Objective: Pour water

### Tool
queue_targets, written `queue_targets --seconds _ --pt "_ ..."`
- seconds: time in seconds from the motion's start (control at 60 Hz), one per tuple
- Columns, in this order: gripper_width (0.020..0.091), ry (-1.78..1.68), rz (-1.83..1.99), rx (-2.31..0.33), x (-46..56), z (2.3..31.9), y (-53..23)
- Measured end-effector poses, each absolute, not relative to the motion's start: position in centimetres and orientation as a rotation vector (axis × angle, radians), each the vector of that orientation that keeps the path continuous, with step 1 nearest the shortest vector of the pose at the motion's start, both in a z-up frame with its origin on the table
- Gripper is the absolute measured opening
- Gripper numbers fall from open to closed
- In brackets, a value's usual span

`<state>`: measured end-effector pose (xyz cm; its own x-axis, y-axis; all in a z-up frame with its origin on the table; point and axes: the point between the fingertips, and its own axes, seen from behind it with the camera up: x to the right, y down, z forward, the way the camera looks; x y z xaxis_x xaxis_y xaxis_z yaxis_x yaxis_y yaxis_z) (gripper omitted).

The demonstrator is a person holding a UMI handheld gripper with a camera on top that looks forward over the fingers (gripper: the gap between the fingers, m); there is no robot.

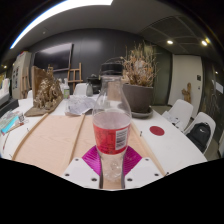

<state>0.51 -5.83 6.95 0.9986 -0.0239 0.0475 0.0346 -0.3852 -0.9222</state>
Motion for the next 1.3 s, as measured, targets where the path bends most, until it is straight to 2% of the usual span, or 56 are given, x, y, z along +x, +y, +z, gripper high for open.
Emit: queue_targets --seconds 0.1,0.25,0.483,0.683,0.95,1.133,1.3 --pt "0.0235 -0.003 -0.039 -1.946 -1.3 9.1 -5.3" --pt "0.0234 0.047 0.102 -1.891 -5.8 14.8 -3.3" --pt "0.0231 0.386 0.671 -1.788 -13.4 23.7 3.0" --pt "0.0231 0.790 1.230 -1.649 -15.8 27.0 8.8" --pt "0.0231 1.234 1.723 -1.452 -15.9 24.7 14.5" --pt "0.0229 1.448 1.855 -1.338 -14.8 21.7 16.3" --pt "0.0230 1.515 1.896 -1.302 -13.7 20.2 16.8"
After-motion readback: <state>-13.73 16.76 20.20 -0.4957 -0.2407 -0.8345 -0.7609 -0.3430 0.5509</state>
